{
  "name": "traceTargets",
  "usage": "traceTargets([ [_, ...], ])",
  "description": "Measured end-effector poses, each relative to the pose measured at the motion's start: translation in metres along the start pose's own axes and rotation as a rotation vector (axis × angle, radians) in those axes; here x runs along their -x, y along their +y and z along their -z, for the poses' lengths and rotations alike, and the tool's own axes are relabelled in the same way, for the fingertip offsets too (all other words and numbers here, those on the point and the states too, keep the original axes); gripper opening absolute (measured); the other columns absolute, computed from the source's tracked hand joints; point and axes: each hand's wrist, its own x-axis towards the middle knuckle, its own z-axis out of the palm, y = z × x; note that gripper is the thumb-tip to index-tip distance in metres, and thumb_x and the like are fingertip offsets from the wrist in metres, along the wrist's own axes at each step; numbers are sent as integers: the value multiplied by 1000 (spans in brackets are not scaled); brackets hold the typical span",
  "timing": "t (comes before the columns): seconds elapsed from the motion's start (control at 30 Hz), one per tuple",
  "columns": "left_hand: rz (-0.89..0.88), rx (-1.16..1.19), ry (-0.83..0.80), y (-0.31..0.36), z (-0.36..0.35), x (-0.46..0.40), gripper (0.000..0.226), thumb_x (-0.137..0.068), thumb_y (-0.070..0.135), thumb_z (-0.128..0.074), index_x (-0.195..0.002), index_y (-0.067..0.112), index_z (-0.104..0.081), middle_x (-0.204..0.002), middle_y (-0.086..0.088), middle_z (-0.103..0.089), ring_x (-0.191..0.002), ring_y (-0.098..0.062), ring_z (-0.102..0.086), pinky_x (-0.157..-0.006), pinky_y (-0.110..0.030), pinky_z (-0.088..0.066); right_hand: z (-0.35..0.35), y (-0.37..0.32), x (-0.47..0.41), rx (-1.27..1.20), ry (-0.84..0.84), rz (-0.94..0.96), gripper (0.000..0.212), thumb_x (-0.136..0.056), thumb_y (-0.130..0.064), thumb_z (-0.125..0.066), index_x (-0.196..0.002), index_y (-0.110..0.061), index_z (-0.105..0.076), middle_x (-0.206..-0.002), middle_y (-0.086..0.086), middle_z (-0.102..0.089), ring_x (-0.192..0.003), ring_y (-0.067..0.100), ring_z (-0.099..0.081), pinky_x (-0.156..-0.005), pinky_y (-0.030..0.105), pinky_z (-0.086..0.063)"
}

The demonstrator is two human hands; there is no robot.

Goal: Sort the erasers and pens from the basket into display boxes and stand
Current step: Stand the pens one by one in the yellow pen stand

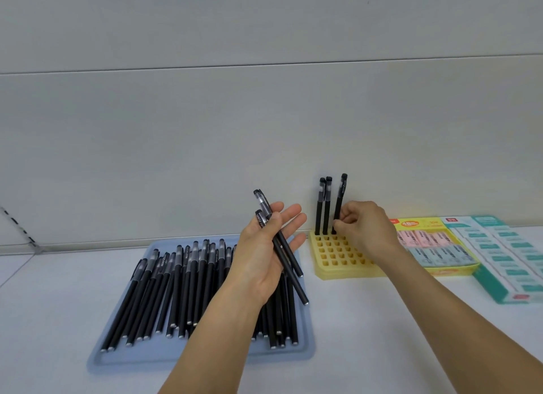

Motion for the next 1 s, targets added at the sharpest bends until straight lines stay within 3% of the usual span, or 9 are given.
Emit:
traceTargets([
  [0.2, 2, -10, -10, -1, -2, 3, 23, -102, 13, -42, -121, 6, -55, -113, -10, -71, -107, -23, -68, -99, -48, -49, 0, 2, 3, 57, -51, -7, 15, -84, -32, -71, -82, -20, -62, -93, -4, -60, -85, 16, -58, -72, 34, -49],
  [0.27, -4, -32, -14, -1, -1, 4, 23, -102, 15, -43, -120, 6, -56, -113, -8, -71, -112, -21, -65, -99, -48, -49, 8, -2, 11, 101, 13, -20, 19, -85, -37, -69, -96, -23, -62, -98, -6, -59, -89, 14, -57, -73, 33, -47],
  [0.33, 0, -73, -32, -2, -3, 6, 24, -102, 17, -44, -119, 8, -57, -115, -5, -71, -118, -17, -61, -100, -50, -48, 14, -15, 27, -16, 104, 91, 12, -88, -35, -64, -93, -24, -65, -91, -9, -62, -84, 11, -59, -69, 30, -45],
  [0.47, 7, -142, -105, -8, -12, 8, 28, -102, 19, -44, -120, 6, -60, -114, -10, -70, -112, -23, -65, -99, -50, -49, 23, -56, 54, -510, -316, 197, 11, -90, -18, -65, -87, -20, -76, -81, -8, -73, -75, 2, -67, -63, 14, -50],
  [0.53, 11, -150, -145, -9, -15, 9, 29, -102, 18, -43, -123, 4, -59, -113, -16, -70, -108, -27, -67, -96, -47, -52, 27, -60, 56, -606, -396, 175, 10, -90, -8, -65, -92, -7, -75, -73, -10, -70, -64, -1, -65, -53, 11, -47],
  [0.63, 26, -154, -203, -9, -19, 11, 29, -101, 18, -44, -125, 7, -58, -114, -16, -69, -105, -28, -68, -92, -47, -54, 29, -57, 56, -619, -427, 156, 7, -88, -5, -67, -93, -6, -72, -76, -12, -62, -52, 0, -57, -46, 14, -41],
  [0.73, 22, -153, -201, -11, -18, 12, 30, -101, 20, -45, -126, 13, -60, -123, -7, -67, -117, -22, -62, -95, -48, -53, 36, -48, 49, -547, -295, 190, 7, -85, -5, -68, -89, -11, -71, -75, 6, -69, -55, 8, -57, -49, 20, -45],
  [0.87, 8, -105, -87, -6, -4, 9, 27, -100, 22, -48, -122, 20, -65, -129, 1, -64, -124, -19, -56, -97, -49, -51, 63, -11, 21, -578, 72, 48, 12, -83, -5, -71, -85, -16, -68, -74, 4, -73, -76, 22, -70, -63, 32, -58],
  [1.0, 5, -34, -20, -2, 1, 8, 27, -100, 21, -47, -121, 16, -63, -121, -6, -68, -117, -23, -61, -91, -47, -55, 56, 11, 5, -558, 86, 2, 7, -84, -7, -71, -89, -10, -67, -74, 2, -74, -74, 20, -72, -79, 41, -59],
])
